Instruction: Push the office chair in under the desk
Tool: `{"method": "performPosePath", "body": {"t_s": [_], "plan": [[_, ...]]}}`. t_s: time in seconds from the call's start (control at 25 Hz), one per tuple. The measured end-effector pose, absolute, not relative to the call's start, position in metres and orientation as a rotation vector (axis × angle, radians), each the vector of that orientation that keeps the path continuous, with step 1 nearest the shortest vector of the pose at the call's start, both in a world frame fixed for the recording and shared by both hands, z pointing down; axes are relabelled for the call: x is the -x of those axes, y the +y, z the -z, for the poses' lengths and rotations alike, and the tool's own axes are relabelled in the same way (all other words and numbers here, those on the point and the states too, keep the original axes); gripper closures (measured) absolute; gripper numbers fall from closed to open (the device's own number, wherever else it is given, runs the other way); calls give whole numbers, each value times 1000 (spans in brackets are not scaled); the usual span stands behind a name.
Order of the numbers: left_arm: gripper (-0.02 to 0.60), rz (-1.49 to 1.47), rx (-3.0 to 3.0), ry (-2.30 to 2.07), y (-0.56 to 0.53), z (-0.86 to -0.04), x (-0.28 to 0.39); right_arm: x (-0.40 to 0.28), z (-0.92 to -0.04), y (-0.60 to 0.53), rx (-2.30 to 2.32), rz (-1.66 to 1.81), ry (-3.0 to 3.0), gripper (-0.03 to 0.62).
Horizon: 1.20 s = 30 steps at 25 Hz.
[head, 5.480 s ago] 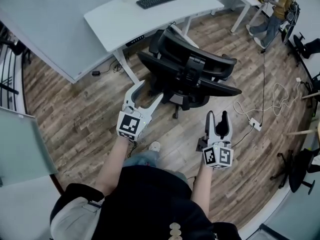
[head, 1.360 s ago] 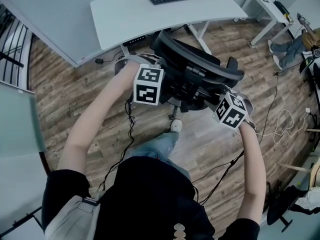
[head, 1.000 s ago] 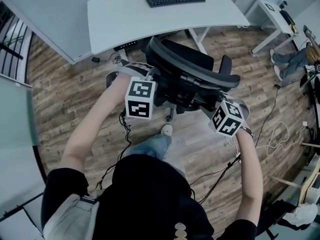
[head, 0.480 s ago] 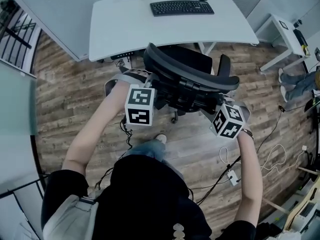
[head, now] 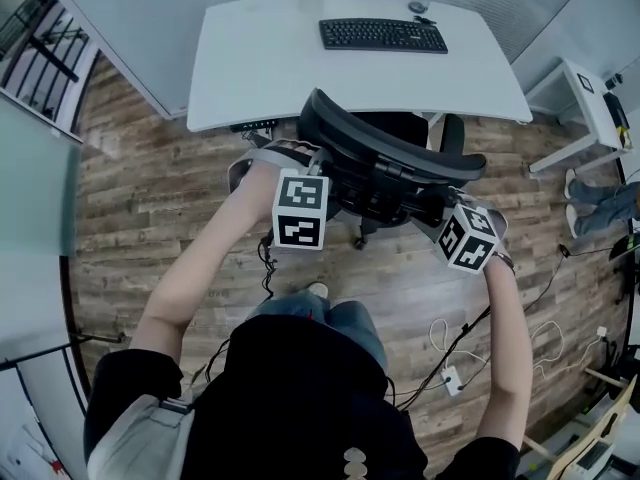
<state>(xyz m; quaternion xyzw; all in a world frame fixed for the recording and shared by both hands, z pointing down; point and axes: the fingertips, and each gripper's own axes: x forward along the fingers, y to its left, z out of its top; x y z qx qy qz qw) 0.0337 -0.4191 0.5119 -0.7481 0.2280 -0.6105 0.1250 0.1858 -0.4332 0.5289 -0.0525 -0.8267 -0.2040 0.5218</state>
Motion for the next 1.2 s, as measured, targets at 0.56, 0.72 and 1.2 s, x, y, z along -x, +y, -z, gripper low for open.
{"method": "performPosePath", "body": {"t_s": [0.56, 0.72, 1.2], "plan": [[436, 1851, 2175, 856, -486, -514, -54, -201, -531, -524, 284, 589, -1979, 471], [436, 1890, 2180, 924, -502, -516, -65, -211, -532, -547, 336, 618, -1979, 473], [434, 1947, 2196, 1061, -536, -517, -81, -223, -533, -595, 426, 699, -1974, 471]]}}
